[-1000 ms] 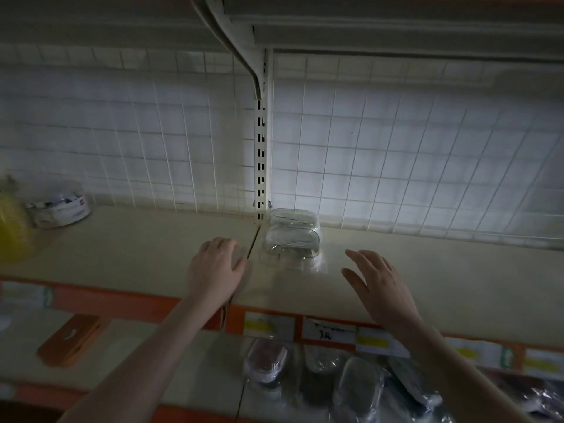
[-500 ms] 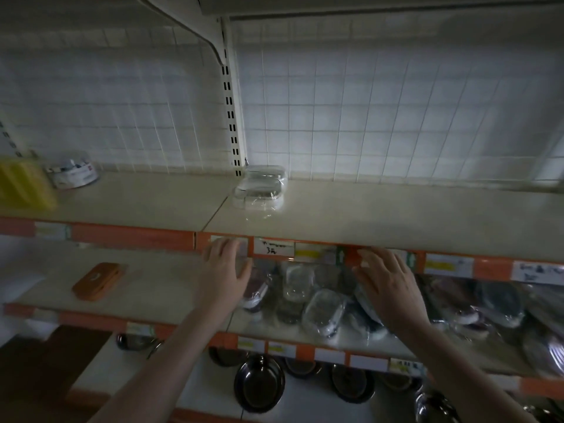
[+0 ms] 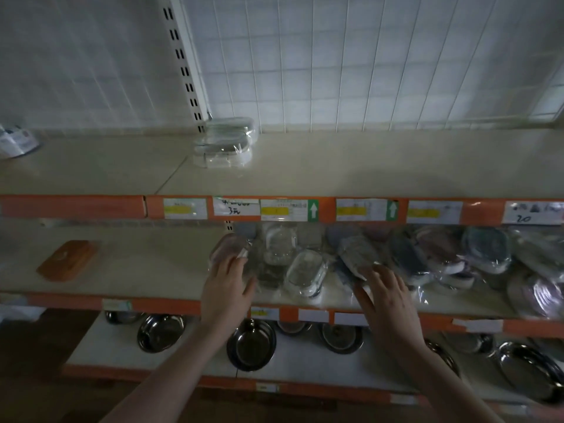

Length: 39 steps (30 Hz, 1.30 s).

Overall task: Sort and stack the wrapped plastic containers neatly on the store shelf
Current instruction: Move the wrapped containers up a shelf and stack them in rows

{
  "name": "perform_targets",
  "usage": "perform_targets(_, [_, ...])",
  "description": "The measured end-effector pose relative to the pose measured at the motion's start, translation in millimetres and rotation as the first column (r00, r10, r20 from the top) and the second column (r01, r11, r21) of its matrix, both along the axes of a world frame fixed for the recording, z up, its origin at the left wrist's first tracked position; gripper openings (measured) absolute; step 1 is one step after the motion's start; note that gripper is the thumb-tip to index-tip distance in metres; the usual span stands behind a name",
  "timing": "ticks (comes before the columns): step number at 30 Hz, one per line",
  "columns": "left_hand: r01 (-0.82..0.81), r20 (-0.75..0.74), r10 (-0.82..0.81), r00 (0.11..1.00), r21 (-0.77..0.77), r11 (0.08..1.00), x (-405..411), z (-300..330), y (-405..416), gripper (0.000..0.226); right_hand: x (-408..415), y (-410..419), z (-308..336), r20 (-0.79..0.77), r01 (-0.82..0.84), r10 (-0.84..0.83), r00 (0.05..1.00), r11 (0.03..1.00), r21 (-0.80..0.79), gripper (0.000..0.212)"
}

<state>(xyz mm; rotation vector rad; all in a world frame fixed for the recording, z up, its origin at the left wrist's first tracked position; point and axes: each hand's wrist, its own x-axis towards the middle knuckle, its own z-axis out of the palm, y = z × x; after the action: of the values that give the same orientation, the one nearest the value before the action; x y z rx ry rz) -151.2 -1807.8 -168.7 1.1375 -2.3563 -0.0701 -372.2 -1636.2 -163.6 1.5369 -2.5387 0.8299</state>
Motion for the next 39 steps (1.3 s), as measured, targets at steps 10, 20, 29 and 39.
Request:
perform_targets(10, [0.072, 0.201, -0.092, 0.975, 0.106, 0.992, -57, -61, -60, 0.038, -2, -7, -76, 0.117, 0.116, -0.12, 0.986, 0.993, 0.034, 0.033])
perform_targets(20, [0.046, 0.442, -0.184, 0.878, 0.305, 0.951, -115, -112, -114, 0.057, 15, -28, -126, 0.193, 0.165, -0.177, 0.965, 0.983, 0.077, 0.046])
perform_targets(29, [0.101, 0.441, -0.189, 0.878, 0.216, 0.971, -115, -133, -128, 0.061, 8, -47, -136, 0.235, 0.197, -0.226, 0.945, 0.97, 0.14, 0.037])
perform_targets(39, [0.249, 0.216, -0.255, 0.942, 0.057, 0.967, -57, -146, -103, 0.037, 12, -76, -134, 0.275, 0.166, -0.215, 0.937, 0.968, 0.19, 0.046])
